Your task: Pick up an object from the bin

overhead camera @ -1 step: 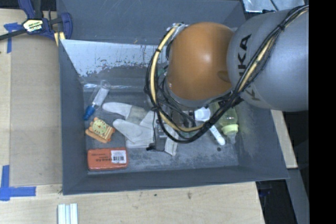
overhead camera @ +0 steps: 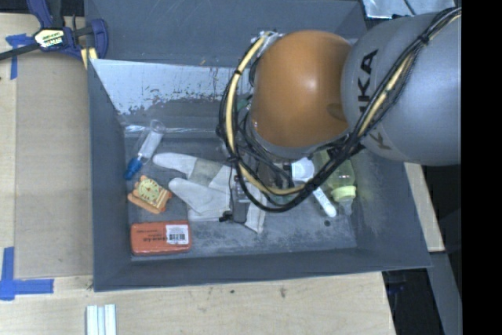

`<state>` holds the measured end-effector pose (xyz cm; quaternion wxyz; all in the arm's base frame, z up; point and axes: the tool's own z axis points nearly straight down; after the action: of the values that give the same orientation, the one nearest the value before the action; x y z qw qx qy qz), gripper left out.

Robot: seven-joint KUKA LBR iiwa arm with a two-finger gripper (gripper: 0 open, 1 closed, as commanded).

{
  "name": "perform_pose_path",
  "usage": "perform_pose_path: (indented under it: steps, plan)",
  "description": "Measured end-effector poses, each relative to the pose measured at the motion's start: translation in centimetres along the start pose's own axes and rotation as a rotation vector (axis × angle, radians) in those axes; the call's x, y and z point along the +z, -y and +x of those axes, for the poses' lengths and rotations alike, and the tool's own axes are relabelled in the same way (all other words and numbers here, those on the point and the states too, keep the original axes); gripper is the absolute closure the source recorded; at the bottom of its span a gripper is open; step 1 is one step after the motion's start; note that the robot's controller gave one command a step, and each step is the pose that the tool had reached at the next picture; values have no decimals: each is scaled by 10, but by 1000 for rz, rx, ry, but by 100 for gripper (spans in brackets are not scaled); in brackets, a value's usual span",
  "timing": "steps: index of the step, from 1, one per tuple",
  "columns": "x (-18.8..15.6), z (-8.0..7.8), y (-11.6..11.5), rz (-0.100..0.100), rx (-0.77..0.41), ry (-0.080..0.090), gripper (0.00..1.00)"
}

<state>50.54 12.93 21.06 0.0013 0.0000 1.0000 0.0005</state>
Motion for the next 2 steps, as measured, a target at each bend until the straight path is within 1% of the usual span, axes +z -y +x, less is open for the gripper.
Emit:
perform_pose_path:
  steps: [1,2]
  plan:
    - [44,-6,-9,0,-70,6,0]
    - [103,-20,-12,-1,-111,5,0]
